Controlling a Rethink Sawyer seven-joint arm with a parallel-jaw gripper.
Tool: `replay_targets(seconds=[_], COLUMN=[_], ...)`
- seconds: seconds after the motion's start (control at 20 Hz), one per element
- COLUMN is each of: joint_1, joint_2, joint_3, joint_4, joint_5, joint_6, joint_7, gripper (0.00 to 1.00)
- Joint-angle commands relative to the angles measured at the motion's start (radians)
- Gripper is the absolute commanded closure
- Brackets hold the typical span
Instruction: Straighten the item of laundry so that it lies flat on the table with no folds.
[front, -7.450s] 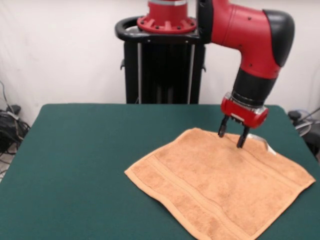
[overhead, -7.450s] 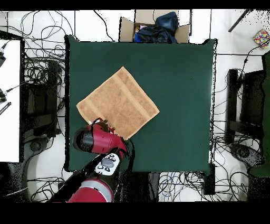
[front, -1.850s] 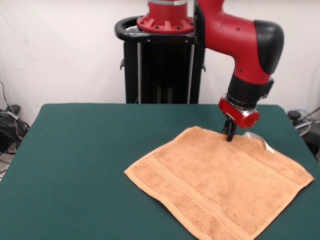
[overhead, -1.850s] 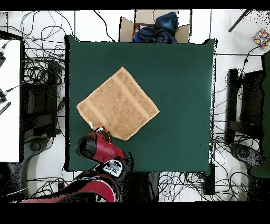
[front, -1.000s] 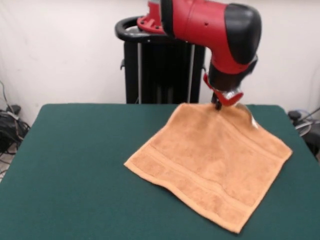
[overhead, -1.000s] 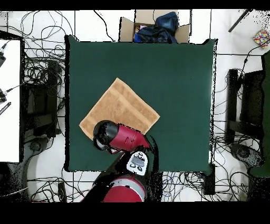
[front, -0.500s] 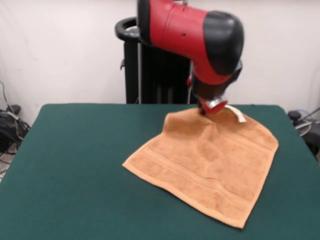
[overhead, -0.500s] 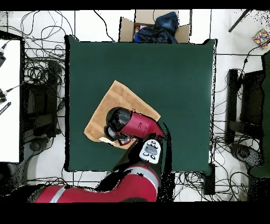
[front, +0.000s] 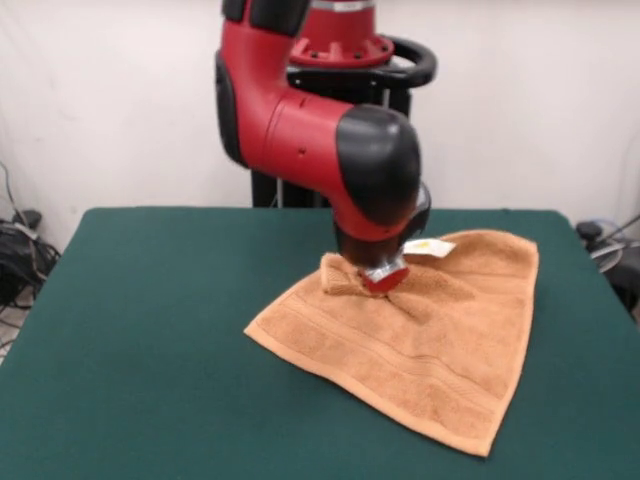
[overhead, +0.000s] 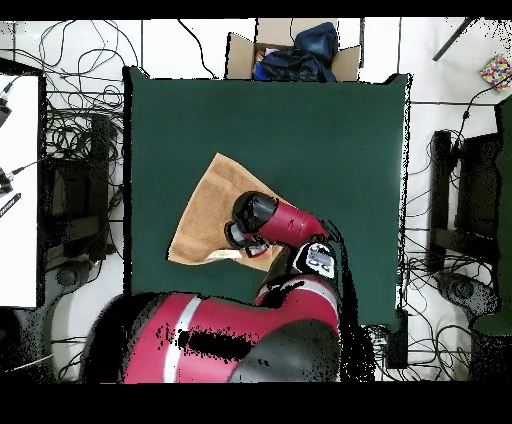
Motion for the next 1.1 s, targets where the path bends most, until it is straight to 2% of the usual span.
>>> replay_targets(seconds=[0.05,0.35,0.4,0.55,0.75,1.1], joint_1=[-0.056,-0.099,-0.11,-0.105,-0.086,-0.1], joint_2=[0.116,0.131,0.125,0.111,-0.034,-0.227], joint_3=[0.23,0.336,0.352,0.346,0.318,0.316], joint_4=[-0.147,-0.145,-0.137,-0.118,-0.028,0.074], joint_5=[-0.062,-0.115,-0.157,-0.13,-0.121,-0.12], joint_6=[-0.238,-0.288,-0.321,-0.287,-0.152,0.065], joint_7=[-0.164,-0.173,-0.157,-0.107,-0.014,-0.033], gripper=[1.0,1.0,0.0,0.0,0.0,0.0])
